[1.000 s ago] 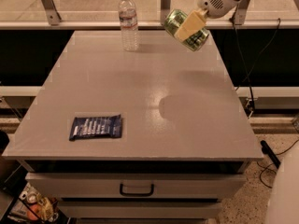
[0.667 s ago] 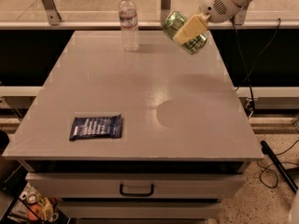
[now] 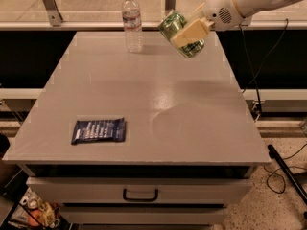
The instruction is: Place green can upright
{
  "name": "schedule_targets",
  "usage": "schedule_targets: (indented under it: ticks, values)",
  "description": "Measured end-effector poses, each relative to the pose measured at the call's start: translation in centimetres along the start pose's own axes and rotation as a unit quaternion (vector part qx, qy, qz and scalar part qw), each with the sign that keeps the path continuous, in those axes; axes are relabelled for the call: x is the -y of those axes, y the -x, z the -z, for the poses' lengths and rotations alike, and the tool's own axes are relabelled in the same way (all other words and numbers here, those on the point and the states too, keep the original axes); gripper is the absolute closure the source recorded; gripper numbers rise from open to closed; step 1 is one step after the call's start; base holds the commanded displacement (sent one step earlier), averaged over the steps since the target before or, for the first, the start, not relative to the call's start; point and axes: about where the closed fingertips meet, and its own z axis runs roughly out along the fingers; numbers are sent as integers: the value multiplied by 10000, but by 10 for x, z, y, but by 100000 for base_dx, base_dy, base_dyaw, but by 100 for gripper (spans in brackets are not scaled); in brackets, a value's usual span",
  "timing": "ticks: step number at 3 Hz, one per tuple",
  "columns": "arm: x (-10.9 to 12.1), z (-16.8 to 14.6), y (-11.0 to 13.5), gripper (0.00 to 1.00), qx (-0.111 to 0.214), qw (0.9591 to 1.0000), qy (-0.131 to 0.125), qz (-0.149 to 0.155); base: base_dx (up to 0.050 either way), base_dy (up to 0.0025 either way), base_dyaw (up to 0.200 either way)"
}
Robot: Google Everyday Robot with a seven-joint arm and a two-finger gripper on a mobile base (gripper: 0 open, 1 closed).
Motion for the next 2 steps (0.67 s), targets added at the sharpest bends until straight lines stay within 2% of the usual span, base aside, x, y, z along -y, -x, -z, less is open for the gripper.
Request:
schedule_targets:
  ticks: [2]
  values:
    - [16,-17,10,100,705,9971,159,-257,0,0,0]
